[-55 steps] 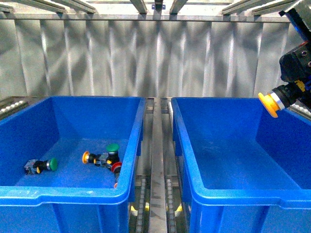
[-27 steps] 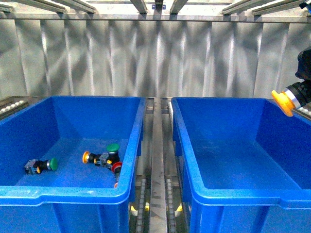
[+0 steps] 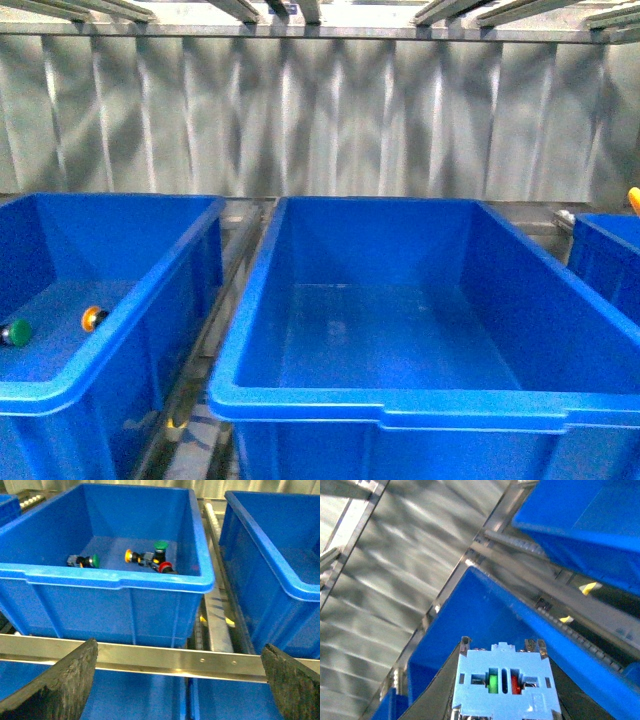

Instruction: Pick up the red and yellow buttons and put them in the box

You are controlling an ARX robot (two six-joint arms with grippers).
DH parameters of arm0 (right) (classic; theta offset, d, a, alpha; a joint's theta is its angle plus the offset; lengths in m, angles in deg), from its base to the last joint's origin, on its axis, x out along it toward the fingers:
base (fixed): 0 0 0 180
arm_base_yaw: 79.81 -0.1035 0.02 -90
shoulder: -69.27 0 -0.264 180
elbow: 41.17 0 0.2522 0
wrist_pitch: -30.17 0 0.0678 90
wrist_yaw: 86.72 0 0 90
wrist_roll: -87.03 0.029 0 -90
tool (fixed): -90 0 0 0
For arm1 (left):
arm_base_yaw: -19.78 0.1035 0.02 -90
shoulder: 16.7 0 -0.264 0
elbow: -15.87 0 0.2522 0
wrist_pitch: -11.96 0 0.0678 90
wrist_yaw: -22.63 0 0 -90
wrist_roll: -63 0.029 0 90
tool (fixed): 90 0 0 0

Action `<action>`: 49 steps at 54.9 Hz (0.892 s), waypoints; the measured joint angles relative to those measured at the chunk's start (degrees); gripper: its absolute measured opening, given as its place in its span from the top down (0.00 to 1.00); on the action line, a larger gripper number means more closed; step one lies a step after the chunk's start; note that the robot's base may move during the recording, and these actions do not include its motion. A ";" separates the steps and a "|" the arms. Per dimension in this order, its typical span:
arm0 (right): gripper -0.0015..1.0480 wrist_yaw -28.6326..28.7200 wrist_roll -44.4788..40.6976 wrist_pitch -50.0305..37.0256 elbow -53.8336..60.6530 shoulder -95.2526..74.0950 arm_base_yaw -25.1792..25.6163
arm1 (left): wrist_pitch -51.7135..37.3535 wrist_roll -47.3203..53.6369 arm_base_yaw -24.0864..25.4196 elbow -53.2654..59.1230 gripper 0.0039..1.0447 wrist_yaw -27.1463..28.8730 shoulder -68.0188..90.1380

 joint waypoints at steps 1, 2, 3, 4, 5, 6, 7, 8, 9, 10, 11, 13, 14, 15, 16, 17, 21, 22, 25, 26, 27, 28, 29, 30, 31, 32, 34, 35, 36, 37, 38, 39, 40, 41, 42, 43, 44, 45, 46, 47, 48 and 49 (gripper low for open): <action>0.76 0.02 -0.02 0.00 0.04 0.07 0.15 | 0.00 0.00 0.00 0.00 0.07 0.02 0.00; 0.76 0.13 -0.02 0.00 0.07 0.13 0.48 | 0.00 0.00 0.00 0.00 0.07 0.07 0.00; 0.76 0.31 -0.02 0.00 0.07 0.15 0.81 | 0.00 0.00 0.00 0.00 0.07 0.04 0.00; 0.76 0.42 -0.02 0.00 0.07 0.15 1.14 | 0.02 0.00 0.00 0.00 0.07 0.02 0.00; 0.76 0.39 -0.07 0.00 0.07 0.15 1.42 | 0.00 0.00 0.00 0.00 0.07 0.02 0.00; 0.76 0.39 -0.15 0.00 0.09 0.15 1.66 | 0.00 0.00 0.00 0.00 0.07 0.02 0.00; 0.76 0.33 -0.39 -0.11 0.09 0.15 1.95 | 0.00 0.00 0.00 0.00 0.07 0.02 0.00; 0.76 0.26 -0.57 -0.28 0.09 0.15 2.05 | -0.02 0.00 0.00 0.00 0.07 0.02 0.00; 0.76 0.15 -0.94 -0.68 0.13 0.15 2.34 | -0.02 0.00 0.00 0.00 0.07 0.04 0.00; 0.76 0.11 -1.22 -0.83 0.13 0.15 2.64 | 0.00 0.00 0.00 0.00 0.07 0.02 0.00; 0.76 0.09 -1.66 -0.83 0.13 0.15 2.95 | -0.02 0.00 0.00 0.00 0.07 0.04 0.00; 0.76 0.09 -2.62 -0.92 0.15 0.13 3.76 | -0.02 0.00 0.00 0.00 0.07 0.02 0.00; 0.76 0.31 -3.13 -1.40 0.15 0.11 4.07 | -0.02 0.00 0.00 0.00 0.07 0.02 0.00; 0.76 0.22 -3.30 -1.70 0.15 0.11 4.74 | -0.02 0.02 0.00 0.00 0.07 -0.04 0.00; 0.76 0.20 -3.89 -1.40 0.11 0.09 5.42 | -0.02 0.02 0.02 0.00 0.07 -0.26 0.00; 0.76 0.24 -4.24 -0.96 0.07 0.02 5.95 | -0.04 0.07 0.09 0.00 0.07 -0.20 0.00; 0.76 -0.20 -8.04 -0.48 -0.70 -1.73 9.57 | -0.04 0.09 0.15 0.00 0.07 -0.20 0.00; 0.76 0.44 -9.81 -0.33 -1.75 -2.78 10.38 | -0.04 0.09 0.15 0.00 0.07 -0.20 0.00; 0.76 1.86 -14.32 1.88 -5.11 -5.44 11.65 | -0.04 0.07 0.15 0.00 0.07 -0.20 0.00; 0.76 2.95 -16.31 2.80 -6.75 -6.97 12.35 | -0.04 0.07 0.15 0.00 0.07 -0.20 0.00; 0.76 3.89 -17.90 3.58 -8.09 -8.31 12.98 | -0.04 0.09 0.15 0.00 0.07 -0.20 0.00; 0.76 4.17 -18.38 4.09 -8.85 -9.05 13.33 | -0.04 0.09 0.15 0.00 0.07 -0.20 0.00; 0.76 4.50 -20.17 5.05 -10.34 -10.54 13.97 | -0.04 0.09 0.15 0.00 0.07 -0.17 0.00; 0.76 4.76 -22.03 6.08 -11.89 -12.15 14.64 | -0.04 0.09 0.15 0.00 0.07 -0.13 0.00; 0.76 5.38 -23.80 7.13 -13.49 -13.79 15.34 | -0.04 0.07 0.15 0.00 0.07 -0.09 0.00; 0.76 5.99 -25.20 7.78 -14.67 -15.08 15.89 | -0.04 0.07 0.15 0.00 0.07 -0.04 0.00; 0.76 7.37 -28.17 9.07 -17.11 -17.73 16.96 | -0.04 0.07 0.15 0.00 0.07 -0.02 0.00; 0.76 7.96 -29.70 10.32 -19.19 -19.98 17.81 | -0.04 0.07 0.15 0.00 0.07 -0.02 0.00; 0.76 8.44 -31.43 11.52 -20.94 -21.79 18.43 | -0.04 0.07 0.15 0.00 0.07 0.00 0.00; 0.76 8.98 -32.04 12.59 -22.25 -23.12 18.88 | -0.04 0.07 0.15 0.00 0.07 -0.02 0.00; 0.76 9.42 -32.81 13.33 -23.15 -24.06 19.17 | -0.04 0.07 0.15 0.00 0.07 -0.02 0.00; 0.76 10.12 -33.83 14.91 -25.00 -25.86 19.74 | -0.04 0.07 0.15 0.00 0.07 -0.02 0.00; 0.76 10.08 -35.04 16.44 -27.23 -28.06 20.37 | -0.04 0.07 0.15 0.00 0.07 -0.02 0.00; 0.76 10.03 -35.67 17.09 -28.48 -29.40 20.72 | -0.04 0.07 0.15 0.00 0.07 -0.02 0.00; 0.76 10.08 -35.91 17.55 -29.35 -30.29 20.98 | -0.04 0.07 0.15 0.00 0.07 -0.02 0.00; 0.76 10.29 -36.63 18.56 -31.08 -32.06 21.46 | -0.04 0.07 0.15 0.00 0.07 -0.02 0.00; 0.76 11.02 -37.20 19.82 -32.89 -33.86 21.97 | -0.04 0.07 0.15 0.00 0.07 -0.02 0.00; 0.76 11.47 -37.75 20.55 -33.77 -34.69 22.23 | -0.04 0.07 0.15 0.00 0.07 -0.02 0.00; 0.76 11.89 -38.23 21.97 -35.52 -36.37 22.69 | -0.04 0.07 0.15 0.00 0.07 -0.02 0.00; 0.76 11.89 -39.19 23.61 -37.57 -38.38 23.17 | -0.04 0.07 0.15 0.00 0.07 -0.02 0.00; 0.76 11.89 -39.36 23.96 -37.99 -38.77 23.28 | -0.04 0.07 0.15 0.00 0.07 -0.02 0.00; 0.76 12.17 -39.80 25.46 -39.71 -40.48 23.71 | -0.04 0.07 0.15 0.00 0.07 -0.02 0.00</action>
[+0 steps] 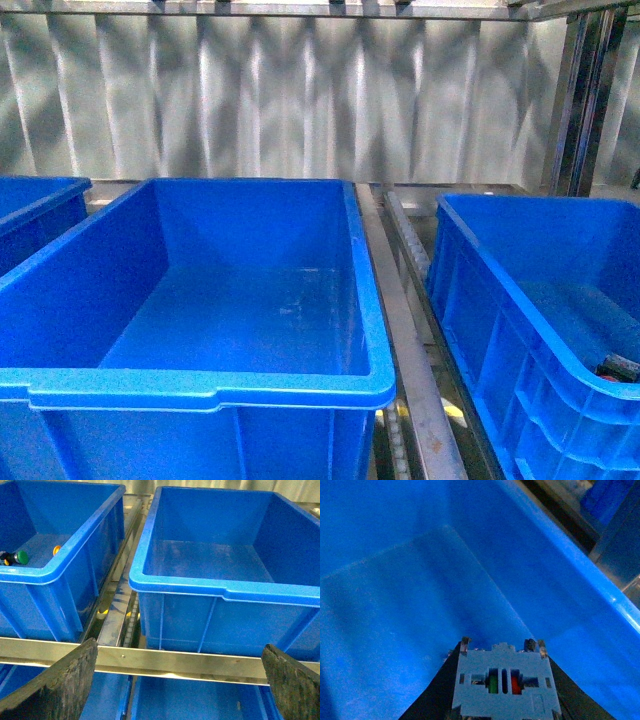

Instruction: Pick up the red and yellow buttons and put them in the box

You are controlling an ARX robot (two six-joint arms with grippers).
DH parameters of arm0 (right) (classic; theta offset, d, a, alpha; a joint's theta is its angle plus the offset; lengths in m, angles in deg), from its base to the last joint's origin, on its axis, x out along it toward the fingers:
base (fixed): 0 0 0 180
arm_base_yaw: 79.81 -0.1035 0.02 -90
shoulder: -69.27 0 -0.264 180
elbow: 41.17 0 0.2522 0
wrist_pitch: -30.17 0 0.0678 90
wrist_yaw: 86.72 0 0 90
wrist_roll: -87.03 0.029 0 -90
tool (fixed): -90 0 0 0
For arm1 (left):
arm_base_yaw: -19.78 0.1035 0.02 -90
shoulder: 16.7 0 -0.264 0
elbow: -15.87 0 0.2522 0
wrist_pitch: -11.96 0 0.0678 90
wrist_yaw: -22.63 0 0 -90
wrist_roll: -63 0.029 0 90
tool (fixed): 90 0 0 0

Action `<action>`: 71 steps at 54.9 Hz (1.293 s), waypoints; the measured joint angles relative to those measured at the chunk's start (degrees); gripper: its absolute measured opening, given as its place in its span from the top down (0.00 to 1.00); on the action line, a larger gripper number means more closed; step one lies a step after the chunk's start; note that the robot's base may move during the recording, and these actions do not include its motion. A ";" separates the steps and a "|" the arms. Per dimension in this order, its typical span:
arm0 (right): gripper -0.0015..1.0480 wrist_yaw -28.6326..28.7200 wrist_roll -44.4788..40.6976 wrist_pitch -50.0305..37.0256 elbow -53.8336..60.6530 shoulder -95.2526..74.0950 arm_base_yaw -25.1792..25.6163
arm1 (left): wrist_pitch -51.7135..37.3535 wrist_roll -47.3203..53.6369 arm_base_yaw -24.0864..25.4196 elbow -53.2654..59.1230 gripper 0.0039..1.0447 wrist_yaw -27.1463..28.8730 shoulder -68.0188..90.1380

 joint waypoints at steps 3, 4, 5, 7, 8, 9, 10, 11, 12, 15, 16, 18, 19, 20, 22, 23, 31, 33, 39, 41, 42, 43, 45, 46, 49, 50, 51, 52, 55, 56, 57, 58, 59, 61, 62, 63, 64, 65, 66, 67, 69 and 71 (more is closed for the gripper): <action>0.76 1.42 -0.66 4.24 -4.42 -4.13 0.90 | 0.00 0.00 0.00 0.00 0.07 0.00 0.00; 0.76 1.99 -0.81 5.11 -5.25 -4.96 1.07 | 0.00 0.00 0.00 0.00 0.07 0.00 0.00; 0.76 2.32 -0.83 6.80 -6.99 -6.56 1.38 | 0.00 0.00 0.00 0.00 0.07 0.00 0.00; 0.76 2.73 -0.70 10.01 -10.32 -9.70 1.79 | 0.00 0.00 0.00 0.00 0.07 0.00 0.00; 0.76 3.26 -0.39 11.56 -11.96 -11.23 1.92 | 0.00 0.00 0.00 0.00 0.07 0.00 0.00; 0.76 4.17 0.09 13.00 -13.46 -12.70 2.12 | 0.00 0.00 0.00 0.00 0.07 0.00 0.00; 0.76 5.27 0.68 15.10 -15.98 -15.17 2.32 | 0.00 0.00 0.00 0.00 0.07 0.00 0.00; 0.76 5.64 0.87 16.06 -17.22 -16.44 2.40 | 0.00 0.00 0.00 0.00 0.07 0.02 0.00; 0.76 5.90 1.05 16.90 -18.38 -17.70 2.43 | 0.00 0.00 0.00 0.00 0.07 0.00 0.00; 0.76 6.93 1.33 18.34 -20.70 -20.13 2.51 | 0.00 0.00 0.00 0.00 0.07 0.00 0.00; 0.76 6.97 1.33 18.80 -21.55 -21.07 2.54 | 0.00 0.00 0.00 0.00 0.07 0.00 0.00; 0.76 6.93 1.40 19.26 -22.67 -22.38 2.56 | 0.00 0.02 0.00 0.00 0.07 0.00 0.00; 0.76 6.93 1.60 19.47 -23.30 -23.12 2.56 | 0.00 0.00 0.00 0.00 0.07 0.00 0.00; 0.76 6.99 1.64 19.58 -23.58 -23.47 2.56 | 0.00 0.00 0.00 0.00 0.07 0.00 0.00; 0.76 7.13 1.79 20.33 -24.65 -24.81 2.56 | 0.00 0.00 0.00 0.00 0.07 0.00 0.00; 0.76 7.08 1.79 20.55 -24.92 -25.29 2.56 | 0.00 0.00 0.00 0.00 0.07 0.00 0.00; 0.76 6.03 1.75 21.24 -26.64 -27.41 2.47 | 0.00 0.00 0.00 0.00 0.07 0.00 0.00; 0.76 5.79 1.75 21.35 -27.06 -27.69 2.43 | 0.00 0.00 0.00 0.00 0.07 0.00 0.00; 0.76 6.03 1.73 21.35 -27.45 -27.85 2.32 | 0.00 0.00 0.00 0.00 0.07 0.00 0.00; 0.73 6.16 1.70 21.22 -27.34 -27.85 2.27 | 0.00 0.00 0.00 0.00 0.07 0.00 0.00; 0.69 6.32 1.70 20.79 -27.06 -27.80 2.25 | 0.00 0.00 0.00 0.00 0.07 0.00 0.00; 0.67 6.23 1.64 20.50 -26.82 -27.71 2.21 | 0.00 0.00 0.00 0.00 0.07 0.00 0.00; 0.62 5.95 1.51 19.43 -25.92 -27.43 2.08 | 0.00 0.00 0.00 0.00 0.07 0.00 0.00; 0.59 5.60 1.44 18.53 -25.16 -27.06 2.03 | 0.00 0.00 0.00 0.00 0.07 0.00 0.00; 0.53 5.51 1.33 16.76 -23.30 -25.97 1.99 | 0.00 0.00 0.00 0.00 0.07 0.00 0.00; 0.49 5.33 1.09 15.91 -22.14 -25.22 1.95 | 0.00 0.00 0.00 0.00 0.07 0.00 0.00; 0.48 5.09 0.92 15.43 -21.51 -24.87 1.90 | 0.00 0.00 0.00 0.00 0.07 0.00 0.00; 0.44 4.59 0.63 14.43 -20.20 -24.02 1.77 | 0.00 0.02 0.00 0.00 0.07 0.00 0.00; 0.38 4.22 0.39 12.63 -17.42 -22.12 1.55 | 0.00 0.00 0.00 0.00 0.07 0.00 0.00; 0.34 4.26 0.22 11.82 -15.98 -20.92 1.42 | 0.00 0.00 0.00 0.00 0.07 0.00 0.00; 0.30 4.28 0.22 10.88 -14.19 -19.34 1.27 | 0.00 0.00 0.00 0.00 0.07 0.00 0.00; 0.30 4.28 0.22 10.69 -13.75 -18.93 1.25 | 0.00 0.00 0.00 0.00 0.07 0.00 0.00; 0.26 4.26 0.24 10.03 -12.33 -17.51 1.05 | 0.00 0.00 0.00 0.00 0.07 0.00 0.00; 0.21 4.22 0.26 9.14 -9.92 -14.78 0.72 | 0.00 0.00 0.00 0.00 0.07 0.00 0.00; 0.17 4.20 0.22 8.57 -8.52 -13.09 0.48 | 0.00 0.00 0.00 0.00 0.07 0.00 0.00; 0.14 4.20 0.13 8.17 -7.21 -11.32 0.15 | 0.00 0.00 0.00 0.00 0.07 0.00 0.00; 0.10 4.20 0.02 7.72 -5.57 -9.03 -0.24 | 0.00 0.00 0.00 0.00 0.07 0.00 0.00; 0.07 4.04 0.04 7.37 -4.33 -7.15 -0.61 | 0.00 0.00 0.00 0.00 0.07 0.00 0.00; 0.05 3.76 0.28 7.13 -3.15 -5.31 -1.03 | 0.00 0.00 0.00 0.00 0.07 0.00 0.00; 0.06 3.13 0.37 6.80 -1.44 -2.54 -1.75 | 0.00 0.00 0.00 0.00 0.07 0.00 0.00; 0.07 2.58 0.87 6.62 1.22 1.95 -3.10 | 0.00 0.00 0.00 0.00 0.07 0.00 0.00; 0.07 2.01 1.79 6.62 3.34 5.35 -4.33 | 0.00 0.00 0.00 0.00 0.07 0.00 0.00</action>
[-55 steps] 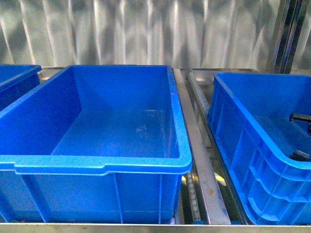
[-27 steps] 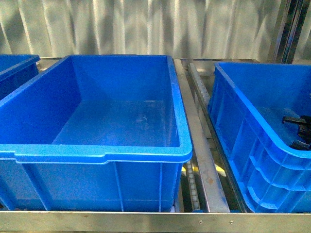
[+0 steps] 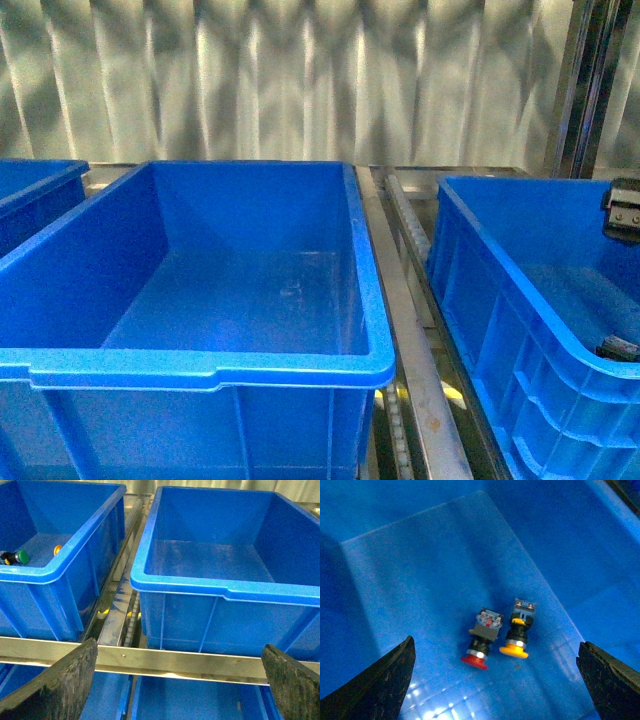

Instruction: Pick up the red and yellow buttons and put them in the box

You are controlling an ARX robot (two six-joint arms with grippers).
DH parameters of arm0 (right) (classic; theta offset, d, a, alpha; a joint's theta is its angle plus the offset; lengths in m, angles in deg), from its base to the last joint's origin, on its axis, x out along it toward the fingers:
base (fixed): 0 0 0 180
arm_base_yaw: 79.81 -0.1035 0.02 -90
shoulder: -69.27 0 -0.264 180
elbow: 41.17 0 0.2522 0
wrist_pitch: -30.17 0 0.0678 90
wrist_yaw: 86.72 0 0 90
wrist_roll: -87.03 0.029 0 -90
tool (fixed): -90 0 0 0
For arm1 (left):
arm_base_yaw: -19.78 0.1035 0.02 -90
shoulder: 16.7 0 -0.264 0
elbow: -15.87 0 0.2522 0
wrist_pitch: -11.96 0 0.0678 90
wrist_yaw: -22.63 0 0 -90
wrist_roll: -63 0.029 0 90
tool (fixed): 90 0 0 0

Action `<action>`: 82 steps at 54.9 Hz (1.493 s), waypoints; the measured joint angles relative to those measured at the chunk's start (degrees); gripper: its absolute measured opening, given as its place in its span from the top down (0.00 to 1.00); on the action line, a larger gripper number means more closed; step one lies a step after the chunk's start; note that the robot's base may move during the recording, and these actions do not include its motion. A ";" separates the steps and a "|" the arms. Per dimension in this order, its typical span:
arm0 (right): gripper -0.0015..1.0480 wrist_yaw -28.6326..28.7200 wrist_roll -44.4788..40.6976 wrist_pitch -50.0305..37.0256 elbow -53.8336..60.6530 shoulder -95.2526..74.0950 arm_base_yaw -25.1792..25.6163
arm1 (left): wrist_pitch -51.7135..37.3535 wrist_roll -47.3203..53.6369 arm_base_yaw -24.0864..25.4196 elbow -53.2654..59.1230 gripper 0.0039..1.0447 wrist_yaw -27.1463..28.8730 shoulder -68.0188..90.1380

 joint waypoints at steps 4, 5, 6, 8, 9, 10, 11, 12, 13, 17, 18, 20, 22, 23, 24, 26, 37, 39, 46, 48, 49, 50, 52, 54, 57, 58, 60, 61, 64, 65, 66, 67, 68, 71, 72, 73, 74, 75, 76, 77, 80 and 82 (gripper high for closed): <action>0.06 -1.31 1.33 -0.28 3.82 5.68 -2.40 | 0.00 0.00 0.00 0.00 0.07 0.00 0.00; 0.06 -1.77 1.79 -0.28 4.94 7.23 -3.15 | 0.00 0.00 0.00 0.00 0.07 0.00 0.00; 0.06 -2.03 1.86 -0.28 5.49 8.00 -3.52 | 0.00 0.02 0.00 0.00 0.07 0.00 0.00; 0.06 -2.69 2.62 -0.33 7.61 10.93 -5.03 | 0.00 0.00 0.00 0.00 0.07 0.00 0.00; 0.06 -2.86 2.95 -0.42 8.13 11.67 -5.44 | 0.00 0.00 0.00 0.00 0.07 0.00 0.00; 0.06 -3.30 3.48 -0.63 9.46 13.44 -6.45 | 0.00 0.00 0.00 0.00 0.07 0.00 0.00; 0.06 -3.63 3.78 -0.74 10.27 14.56 -7.08 | 0.00 0.02 0.00 0.00 0.07 0.00 0.00; 0.06 -4.11 4.07 -0.83 11.23 15.93 -7.89 | 0.00 0.00 0.00 0.00 0.07 0.00 0.00; 0.06 -4.37 4.44 -0.90 11.72 16.66 -8.31 | 0.00 0.00 0.00 0.00 0.07 0.00 0.00; 0.06 -7.28 6.51 -1.70 15.98 23.10 -12.66 | 0.00 0.00 0.00 0.00 0.07 0.00 0.00; 0.07 -6.80 6.27 -2.38 16.79 24.20 -13.20 | 0.00 0.00 0.00 0.00 0.07 0.00 0.00; 0.13 0.68 3.13 -10.40 21.40 28.00 -13.79 | 0.00 0.00 0.00 0.00 0.07 0.00 0.00; 0.17 5.18 0.42 -15.50 24.46 30.29 -14.29 | 0.00 0.00 0.00 0.00 0.07 0.00 0.00; 0.19 6.73 -1.27 -17.31 25.70 31.21 -14.49 | 0.00 0.00 0.00 0.00 0.07 0.02 0.00; 0.22 9.25 -3.52 -20.61 28.15 33.16 -14.88 | 0.00 0.00 0.00 0.00 0.07 0.02 0.00; 0.29 11.76 -7.56 -25.24 32.87 37.09 -15.76 | 0.00 0.00 0.00 0.00 0.07 0.00 0.00; 0.61 13.40 -14.93 -30.95 50.45 51.32 -16.02 | 0.00 0.00 0.00 0.00 0.07 0.00 0.00; 0.70 13.90 -15.37 -31.89 53.51 52.50 -15.37 | 0.00 0.00 0.00 0.00 0.07 0.00 0.00; 0.97 15.85 -16.39 -34.16 61.37 57.09 -13.84 | 0.00 0.00 0.00 0.00 0.07 0.00 0.00; 0.97 18.86 -16.44 -34.49 63.04 58.77 -11.93 | 0.00 0.00 0.00 0.00 0.07 0.02 0.00; 0.97 19.15 -16.44 -34.53 63.19 58.93 -11.69 | 0.00 0.00 0.00 0.00 0.07 0.02 0.00; 0.97 19.82 -16.44 -34.60 63.78 59.47 -10.93 | 0.00 0.00 0.00 0.00 0.07 0.00 0.00; 0.97 20.15 -16.44 -34.77 64.94 60.41 -9.97 | 0.00 0.00 0.00 0.00 0.07 0.00 0.00; 0.97 20.09 -16.44 -34.77 65.85 61.09 -9.51 | 0.00 0.00 0.00 0.00 0.07 0.02 0.00; 0.97 20.11 -16.44 -34.77 67.28 62.31 -9.09 | 0.00 0.00 0.00 0.00 0.07 0.00 0.00; 0.97 20.15 -16.44 -34.77 67.76 62.80 -9.07 | 0.00 0.00 0.00 0.00 0.07 0.00 0.00; 0.97 20.33 -16.44 -34.77 68.63 63.78 -9.05 | 0.00 0.02 0.00 0.00 0.07 -0.02 0.00; 0.97 20.33 -16.46 -34.77 68.83 64.02 -9.05 | 0.00 0.00 0.00 0.00 0.07 0.00 0.00; 0.97 20.35 -16.46 -34.75 70.03 65.46 -9.05 | 0.00 0.00 0.00 0.00 0.07 0.00 0.00; 0.97 20.35 -16.44 -34.75 70.20 65.70 -9.05 | 0.00 0.00 0.00 0.00 0.07 0.00 0.00; 0.97 20.35 -16.44 -34.64 70.60 66.27 -9.03 | 0.00 0.00 0.00 0.00 0.07 0.00 0.00; 0.97 20.35 -16.44 -34.56 70.86 66.62 -9.03 | 0.00 0.00 0.00 0.00 0.07 0.02 0.00; 0.97 20.35 -16.44 -34.40 71.14 67.10 -9.03 | 0.00 0.00 0.00 0.00 0.07 0.00 0.00; 0.97 20.37 -16.44 -34.01 71.93 68.32 -9.03 | 0.00 0.00 0.00 0.00 0.07 0.00 0.00; 0.97 20.37 -16.46 -33.92 72.08 68.54 -9.03 | 0.00 0.00 0.00 0.00 0.07 0.00 0.00; 0.97 20.37 -16.44 -33.75 72.37 69.05 -9.03 | 0.00 0.00 0.00 0.00 0.07 0.00 0.00; 0.97 20.37 -16.44 -33.53 72.67 69.51 -9.03 | 0.00 0.00 0.00 0.00 0.07 0.00 0.00; 0.97 20.37 -16.44 -33.35 72.98 69.99 -9.03 | 0.00 0.00 0.00 0.00 0.07 0.00 0.00; 0.97 20.37 -16.44 -33.22 73.11 70.23 -9.03 | 0.00 0.00 0.00 0.00 0.07 0.00 0.00; 0.97 20.35 -16.44 -32.92 73.44 70.79 -9.03 | 0.00 0.00 0.00 0.00 0.07 0.00 0.00; 0.97 20.35 -16.44 -32.37 74.05 71.87 -9.03 | 0.00 0.00 0.00 0.00 0.07 0.00 0.00; 0.97 20.35 -16.44 -31.80 74.47 72.81 -9.03 | 0.00 0.02 0.00 0.00 0.07 0.00 0.00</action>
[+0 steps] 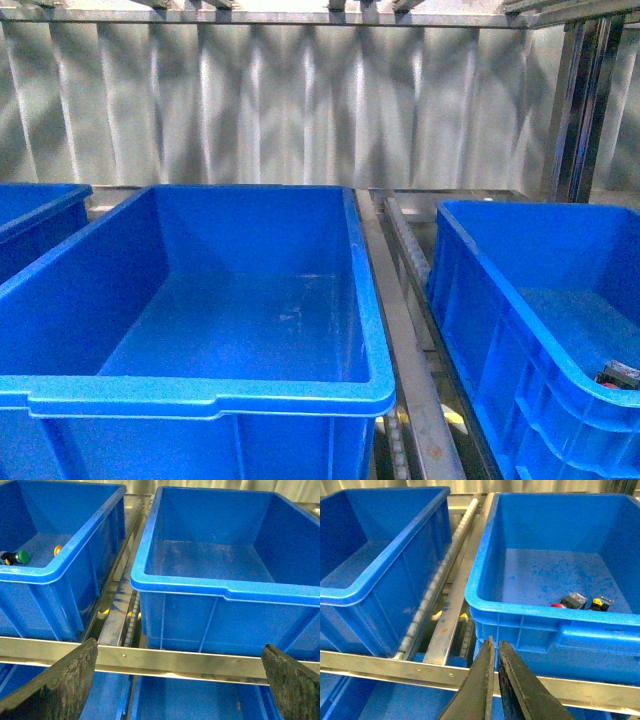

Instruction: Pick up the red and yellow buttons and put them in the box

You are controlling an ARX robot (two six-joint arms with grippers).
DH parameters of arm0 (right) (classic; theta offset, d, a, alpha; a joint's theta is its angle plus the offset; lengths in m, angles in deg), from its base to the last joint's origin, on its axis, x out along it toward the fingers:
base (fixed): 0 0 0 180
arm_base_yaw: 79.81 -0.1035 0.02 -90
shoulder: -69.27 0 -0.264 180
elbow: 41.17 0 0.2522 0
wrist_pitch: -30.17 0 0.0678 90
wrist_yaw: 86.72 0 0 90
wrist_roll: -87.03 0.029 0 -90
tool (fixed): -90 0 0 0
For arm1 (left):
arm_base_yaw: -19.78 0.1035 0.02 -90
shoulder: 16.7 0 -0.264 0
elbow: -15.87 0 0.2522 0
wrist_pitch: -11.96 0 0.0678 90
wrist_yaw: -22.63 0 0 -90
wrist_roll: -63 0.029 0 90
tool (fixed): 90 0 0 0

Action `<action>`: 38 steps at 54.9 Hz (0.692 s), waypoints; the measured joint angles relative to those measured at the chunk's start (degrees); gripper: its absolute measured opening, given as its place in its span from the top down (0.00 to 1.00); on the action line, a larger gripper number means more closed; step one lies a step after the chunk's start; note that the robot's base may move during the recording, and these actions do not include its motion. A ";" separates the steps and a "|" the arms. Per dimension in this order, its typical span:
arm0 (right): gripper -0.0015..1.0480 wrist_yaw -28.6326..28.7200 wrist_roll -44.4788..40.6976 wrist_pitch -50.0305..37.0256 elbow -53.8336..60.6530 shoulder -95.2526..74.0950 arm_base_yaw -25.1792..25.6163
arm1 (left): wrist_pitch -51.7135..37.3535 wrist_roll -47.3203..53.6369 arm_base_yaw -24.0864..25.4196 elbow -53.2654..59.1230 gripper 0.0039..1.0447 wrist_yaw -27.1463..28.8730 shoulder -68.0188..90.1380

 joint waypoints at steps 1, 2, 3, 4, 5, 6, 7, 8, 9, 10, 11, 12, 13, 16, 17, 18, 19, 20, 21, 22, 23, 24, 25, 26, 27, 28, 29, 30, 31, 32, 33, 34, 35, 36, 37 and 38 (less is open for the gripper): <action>0.97 0.00 0.00 0.11 0.09 0.22 0.00 | 0.00 -0.02 0.00 0.00 0.07 0.00 0.00; 0.97 0.00 0.00 0.35 0.26 0.68 0.00 | 0.00 -0.02 0.00 0.00 0.07 0.00 0.00; 0.97 0.02 0.00 0.61 0.44 1.14 0.00 | 0.00 -0.02 0.00 0.00 0.07 0.00 0.00; 0.97 0.02 0.00 0.90 0.59 1.60 0.00 | 0.00 -0.02 0.00 0.00 0.07 0.00 0.00; 0.97 0.00 -0.02 1.18 0.70 2.05 0.00 | 0.00 -0.02 0.00 0.00 0.07 0.00 0.00; 0.97 0.00 0.00 1.44 0.81 2.47 0.00 | 0.00 -0.02 0.00 0.00 0.07 0.00 0.00; 0.97 0.02 -0.02 1.77 1.01 3.06 0.00 | 0.00 -0.02 0.00 0.00 0.07 0.00 0.00; 0.97 0.02 -0.02 2.23 1.25 3.80 0.00 | 0.00 -0.02 0.00 0.00 0.07 0.00 0.00; 0.97 0.02 -0.02 2.45 1.38 4.15 0.00 | 0.00 -0.02 0.00 0.00 0.07 0.00 0.00; 0.97 0.02 0.00 2.58 1.44 4.37 0.00 | 0.00 -0.02 0.00 0.00 0.07 0.00 0.00; 0.97 0.00 0.00 2.89 1.62 4.81 0.00 | 0.00 -0.02 0.00 0.00 0.07 0.00 0.00; 0.97 0.00 0.00 3.21 1.73 5.22 0.00 | 0.00 -0.02 0.00 0.00 0.07 0.00 0.00; 0.97 0.00 0.00 3.50 1.84 5.62 0.00 | 0.00 -0.02 0.00 0.00 0.07 0.00 0.00; 0.97 0.02 0.00 4.35 2.25 6.82 0.00 | 0.00 -0.02 0.00 0.00 0.07 0.00 0.00; 0.97 0.00 -0.02 4.66 2.38 7.21 0.00 | 0.00 -0.02 0.00 0.00 0.07 0.00 0.00; 0.97 0.00 0.00 4.98 2.49 7.61 0.00 | 0.00 -0.02 0.00 0.00 0.07 0.00 0.00; 0.97 0.00 0.00 5.29 2.56 8.00 0.00 | 0.00 -0.02 0.00 0.00 0.07 0.00 0.00; 0.97 0.00 0.00 5.42 2.58 8.20 0.00 | 0.00 -0.02 0.00 0.00 0.07 0.00 0.00; 0.97 0.00 0.00 5.40 2.84 8.46 0.00 | 0.00 -0.02 0.00 0.00 0.07 0.00 0.00; 0.97 0.00 0.00 4.81 3.28 8.74 0.00 | 0.00 -0.02 0.00 0.00 0.07 0.00 0.00; 0.97 0.02 -0.02 4.68 3.39 8.94 0.00 | 0.00 -0.02 0.00 0.00 0.07 0.00 0.00; 0.97 0.07 0.00 4.70 3.39 9.18 0.00 | 0.00 -0.02 0.00 0.00 0.07 0.02 0.00; 0.97 -0.04 0.00 4.70 3.39 9.51 0.00 | 0.00 0.00 0.00 0.00 0.07 0.00 0.00; 0.97 0.02 -0.02 4.83 3.39 9.86 0.00 | 0.00 -0.02 0.00 0.00 0.07 0.00 0.00; 0.97 0.07 -0.02 4.96 3.39 10.05 0.00 | 0.00 -0.02 0.00 0.00 0.07 0.02 0.00; 0.97 0.09 -0.02 5.31 3.39 10.47 0.00 | 0.00 0.00 0.00 0.00 0.07 0.00 0.00; 0.97 0.09 -0.02 5.66 3.39 10.91 0.00 | 0.00 -0.02 0.00 0.00 0.07 0.00 0.00; 0.97 0.07 -0.02 5.81 3.39 11.10 0.00 | 0.00 -0.02 0.00 0.00 0.07 0.02 0.00; 0.97 0.09 -0.02 6.19 3.39 11.50 0.00 | 0.00 -0.02 0.00 0.00 0.07 0.00 0.00; 0.97 0.07 -0.02 6.56 3.39 11.85 0.00 | 0.00 -0.02 0.00 0.00 0.07 0.00 0.00; 0.97 0.07 -0.02 6.93 3.39 12.20 0.00 | 0.00 -0.02 0.00 0.00 0.07 0.00 0.00; 0.97 0.07 -0.02 7.19 3.39 12.44 0.00 | 0.00 -0.02 0.00 0.00 0.07 0.00 0.00; 0.97 0.07 -0.02 7.45 3.39 12.72 0.00 | 0.00 -0.02 0.00 0.00 0.07 0.00 0.00; 0.97 0.07 -0.02 7.82 3.39 13.07 0.00 | 0.00 -0.02 0.00 0.00 0.07 0.00 0.00; 0.97 0.07 -0.02 8.17 3.39 13.38 0.00 | 0.00 0.00 0.00 0.00 0.07 0.00 0.00; 0.97 0.07 -0.02 8.35 3.39 13.55 0.00 | 0.00 -0.02 0.00 0.00 0.07 0.00 0.00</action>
